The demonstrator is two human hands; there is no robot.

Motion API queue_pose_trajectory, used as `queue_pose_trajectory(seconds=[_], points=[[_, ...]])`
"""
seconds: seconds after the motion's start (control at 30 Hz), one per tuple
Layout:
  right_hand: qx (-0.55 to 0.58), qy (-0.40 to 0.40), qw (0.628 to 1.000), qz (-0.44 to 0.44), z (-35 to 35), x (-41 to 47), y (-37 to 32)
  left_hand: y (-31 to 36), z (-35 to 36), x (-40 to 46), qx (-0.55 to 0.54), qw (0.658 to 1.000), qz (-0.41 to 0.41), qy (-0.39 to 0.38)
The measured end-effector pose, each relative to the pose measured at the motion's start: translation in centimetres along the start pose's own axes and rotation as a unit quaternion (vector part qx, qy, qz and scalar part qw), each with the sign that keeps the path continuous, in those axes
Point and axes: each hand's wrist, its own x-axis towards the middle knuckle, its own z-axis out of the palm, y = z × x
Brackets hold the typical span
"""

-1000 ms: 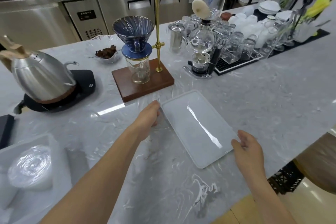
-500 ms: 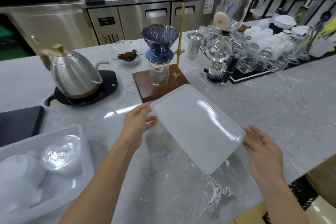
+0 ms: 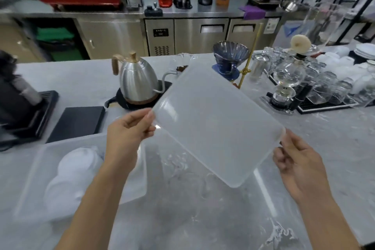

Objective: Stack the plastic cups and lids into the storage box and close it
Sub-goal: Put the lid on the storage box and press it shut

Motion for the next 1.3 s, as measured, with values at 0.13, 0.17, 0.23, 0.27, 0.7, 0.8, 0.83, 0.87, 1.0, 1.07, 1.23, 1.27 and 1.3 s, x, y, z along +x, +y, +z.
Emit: queue_pose_trajectory(seconds=[0.13,0.17,0.23,0.27,0.7,0.8,0.83,0.87,1.0,1.07,1.23,1.27,1.3], points=[[0.025,-0.075,0.997,-0.022,5.1,-0.9,-0.3,3.6,-4.0,-0.2,-0.069,0.997,0.022,0.034],[0.036,-0.09,0.995,-0.023,6.0,-1.1,-0.3,4.2,-4.8,-0.2,-0.097,0.994,0.008,0.045],[0.039,-0.119,0.992,-0.024,7.8,-1.6,0.2,5.2,-6.9,-0.2,-0.149,0.987,-0.019,0.048],[0.032,-0.128,0.991,-0.023,8.4,-1.7,0.6,5.4,-7.7,-0.2,-0.162,0.986,-0.034,0.035],[-0.126,-0.218,0.967,0.046,17.0,-4.1,7.0,4.9,-15.5,-2.4,-0.014,0.998,0.001,0.067],[-0.187,-0.237,0.953,0.029,18.8,-3.7,7.7,5.5,-17.3,-2.4,0.012,0.997,0.022,0.073],[-0.205,-0.231,0.951,0.022,19.4,-3.6,8.0,5.6,-17.8,-2.2,0.025,0.996,0.025,0.08],[-0.215,-0.22,0.951,0.017,20.0,-3.5,8.5,5.8,-18.2,-2.0,0.033,0.995,0.024,0.094],[-0.201,-0.155,0.967,0.034,22.8,-4.1,10.8,6.3,-20.2,-0.6,0.012,0.98,-0.007,0.201],[-0.194,-0.139,0.97,0.055,24.0,-4.6,11.9,6.1,-21.4,-0.2,0.042,0.973,-0.006,0.225],[-0.311,-0.23,0.921,0.052,24.5,-5.2,13.9,4.6,-23.3,0.0,0.118,0.976,-0.011,0.184],[-0.332,-0.251,0.908,0.046,24.2,-5.4,14.4,4.1,-23.5,0.0,0.126,0.975,-0.015,0.182],[-0.35,-0.267,0.897,0.036,23.9,-5.5,14.8,3.6,-23.6,-0.1,0.131,0.975,-0.019,0.18]])
